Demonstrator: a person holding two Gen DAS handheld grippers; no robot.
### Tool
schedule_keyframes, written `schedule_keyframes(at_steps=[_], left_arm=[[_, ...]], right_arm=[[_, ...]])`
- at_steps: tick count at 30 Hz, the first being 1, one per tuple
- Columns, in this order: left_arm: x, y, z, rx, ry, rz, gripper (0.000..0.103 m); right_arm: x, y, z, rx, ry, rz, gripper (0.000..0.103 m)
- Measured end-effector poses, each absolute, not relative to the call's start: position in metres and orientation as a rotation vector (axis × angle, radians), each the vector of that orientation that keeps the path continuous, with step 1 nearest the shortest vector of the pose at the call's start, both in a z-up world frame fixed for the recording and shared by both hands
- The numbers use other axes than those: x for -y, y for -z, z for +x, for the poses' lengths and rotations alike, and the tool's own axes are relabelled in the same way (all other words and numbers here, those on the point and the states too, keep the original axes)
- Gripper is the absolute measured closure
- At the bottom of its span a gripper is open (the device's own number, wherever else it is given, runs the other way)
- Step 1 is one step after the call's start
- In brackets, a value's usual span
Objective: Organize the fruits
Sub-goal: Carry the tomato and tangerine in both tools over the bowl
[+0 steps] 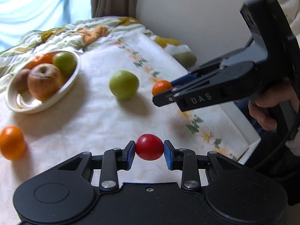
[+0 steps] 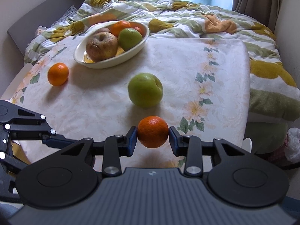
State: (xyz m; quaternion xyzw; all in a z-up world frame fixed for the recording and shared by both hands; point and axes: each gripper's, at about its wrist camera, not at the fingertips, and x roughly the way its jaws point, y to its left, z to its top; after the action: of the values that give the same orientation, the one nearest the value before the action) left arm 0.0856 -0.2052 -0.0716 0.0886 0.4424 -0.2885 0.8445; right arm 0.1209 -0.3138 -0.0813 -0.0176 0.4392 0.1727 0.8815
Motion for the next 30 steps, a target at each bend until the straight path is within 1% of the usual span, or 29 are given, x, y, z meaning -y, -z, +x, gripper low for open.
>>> schedule_keyframes(at_steps=[10,17,23,30], left_arm=[[0.174,0.015,0.085,-0.821,0.496,0.111,0.067],[0.148,-0.018,0.102,-0.761,0.401,0.082,0.067],[0.116,-0.032,0.133,-0.748,0.319,0.034,0.067],[0.084,-0.035,0.177,-0.761,0.257,0.011,0.067]], right_arm=[[0.304,0.033,0.112,-0.859,-0.38,-0.044,0.051],[0.292,-0.004,0.119,-0.804,-0.414,-0.084,0.051],[0.278,-0.022,0.143,-0.799,-0.432,-0.087,0.051],[0.254,-0.033,0.184,-0.788,-0.456,-0.098,0.051]])
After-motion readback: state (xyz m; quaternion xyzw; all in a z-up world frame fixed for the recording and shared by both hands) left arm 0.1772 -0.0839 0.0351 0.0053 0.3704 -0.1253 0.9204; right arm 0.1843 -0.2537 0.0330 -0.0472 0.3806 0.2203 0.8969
